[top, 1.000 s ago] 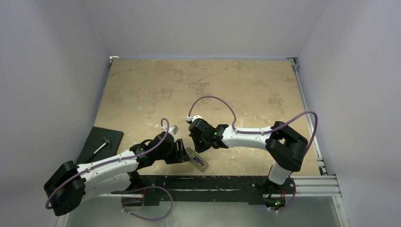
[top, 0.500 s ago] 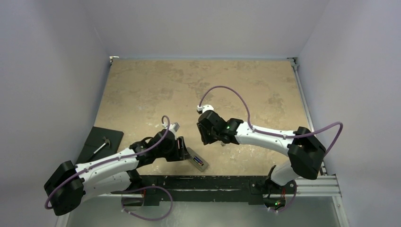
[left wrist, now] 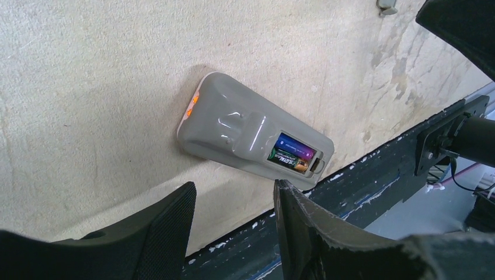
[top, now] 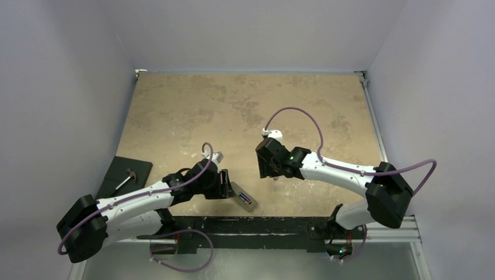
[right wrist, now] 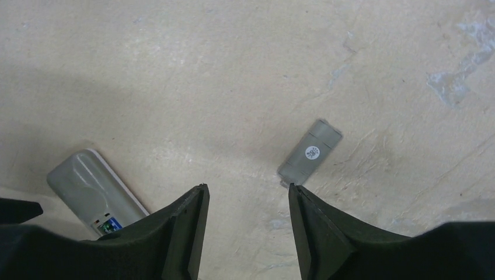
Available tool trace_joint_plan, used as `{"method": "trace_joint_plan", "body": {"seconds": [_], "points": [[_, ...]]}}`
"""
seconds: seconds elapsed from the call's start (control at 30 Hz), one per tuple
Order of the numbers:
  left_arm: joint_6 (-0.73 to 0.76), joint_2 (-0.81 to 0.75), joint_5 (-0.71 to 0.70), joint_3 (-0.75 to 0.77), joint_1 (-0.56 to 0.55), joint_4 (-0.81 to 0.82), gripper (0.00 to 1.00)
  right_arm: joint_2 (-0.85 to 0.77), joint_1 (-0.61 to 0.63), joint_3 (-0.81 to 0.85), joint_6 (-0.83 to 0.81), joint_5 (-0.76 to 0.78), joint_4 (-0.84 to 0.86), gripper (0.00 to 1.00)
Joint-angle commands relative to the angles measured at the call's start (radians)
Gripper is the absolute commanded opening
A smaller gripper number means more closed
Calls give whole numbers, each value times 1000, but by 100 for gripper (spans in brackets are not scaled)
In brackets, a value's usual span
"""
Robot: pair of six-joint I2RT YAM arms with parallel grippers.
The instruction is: Load the batteries into the remote control
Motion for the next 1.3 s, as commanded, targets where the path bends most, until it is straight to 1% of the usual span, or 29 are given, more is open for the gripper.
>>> {"method": "trace_joint_plan", "body": {"seconds": [0.0,0.1,0.2,0.47,0.6,0.9,1.27], "points": [[38,12,-2,38,-6,33,52,-16,-3,-22,193,87,-60,60],[44,19,1,35,-4,43,52,-23,-3,-25,301,144,-101,60],[49,23,8,31,-5,56,52,-46,-3,-48,405,158,-104,57],[66,33,15,29,-4,66,52,-53,-2,-96,562,171,-112,49],[68,33,16,24,-4,71,52,-34,-3,-110,572,159,-89,48],[71,34,19,17,-5,77,52,46,-3,-81,577,169,-101,44],[72,32,19,14,-5,82,52,91,-3,-49,562,177,-108,40]]}}
